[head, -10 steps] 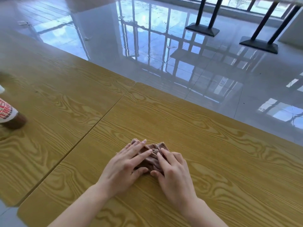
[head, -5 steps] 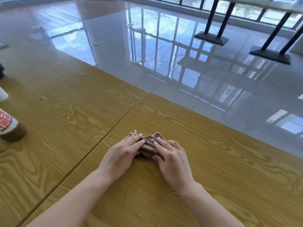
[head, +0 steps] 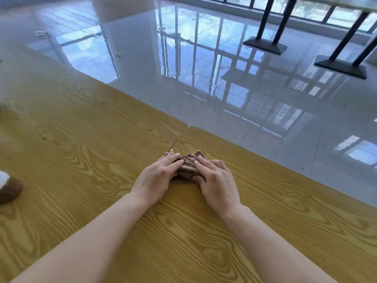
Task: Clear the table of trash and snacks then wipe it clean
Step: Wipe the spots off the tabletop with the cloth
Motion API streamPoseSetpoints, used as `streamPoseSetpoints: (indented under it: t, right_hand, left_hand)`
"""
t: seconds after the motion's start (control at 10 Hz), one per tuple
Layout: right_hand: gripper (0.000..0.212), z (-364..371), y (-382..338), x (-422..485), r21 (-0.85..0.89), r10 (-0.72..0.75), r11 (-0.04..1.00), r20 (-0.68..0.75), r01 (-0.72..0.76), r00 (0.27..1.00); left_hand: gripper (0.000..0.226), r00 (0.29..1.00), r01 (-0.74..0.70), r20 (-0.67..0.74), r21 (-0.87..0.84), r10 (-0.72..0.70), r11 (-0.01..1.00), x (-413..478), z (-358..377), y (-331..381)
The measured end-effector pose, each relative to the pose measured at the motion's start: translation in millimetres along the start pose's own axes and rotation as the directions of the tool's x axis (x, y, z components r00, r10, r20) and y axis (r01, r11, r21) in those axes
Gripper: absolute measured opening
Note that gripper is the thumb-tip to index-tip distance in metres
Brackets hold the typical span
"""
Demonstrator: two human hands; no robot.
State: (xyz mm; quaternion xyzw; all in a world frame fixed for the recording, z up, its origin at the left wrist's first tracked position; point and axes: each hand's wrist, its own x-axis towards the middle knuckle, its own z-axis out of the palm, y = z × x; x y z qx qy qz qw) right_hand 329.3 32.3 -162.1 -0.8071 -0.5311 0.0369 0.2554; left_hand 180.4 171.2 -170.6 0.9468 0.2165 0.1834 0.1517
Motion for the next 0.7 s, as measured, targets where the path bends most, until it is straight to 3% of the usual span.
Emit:
streamPoseSetpoints:
  t: [0.2, 0.3, 0.4, 0.7]
  right_hand:
    - [0.045, -8, -12, 3, 0.021, 0.073, 0.997, 0.088, -0.075, 0.993]
    - [0.050, -23, -19, 7, 0.021, 0.105, 0.993, 0.222, -0.112, 0.969]
    - [0.056, -46, -23, 0, 0.053, 0.139, 0.986, 0.260, -0.158, 0.955]
    - [0.057, -143, -24, -58, 0.014, 0.221, 0.974, 0.179, -0.227, 0.959]
  left_hand:
    - [0.044, 0.995, 0.023, 0.094, 0.031, -0.026, 0.999, -3, -3, 4]
    - [0.046, 0.970, 0.086, 0.216, 0.108, -0.107, 0.990, -1, -18, 14]
    - [0.051, 0.960, 0.130, 0.219, 0.201, -0.174, 0.971, -1, -35, 29]
    - [0.064, 0.956, 0.064, 0.261, 0.265, -0.136, 0.962, -1, -82, 111]
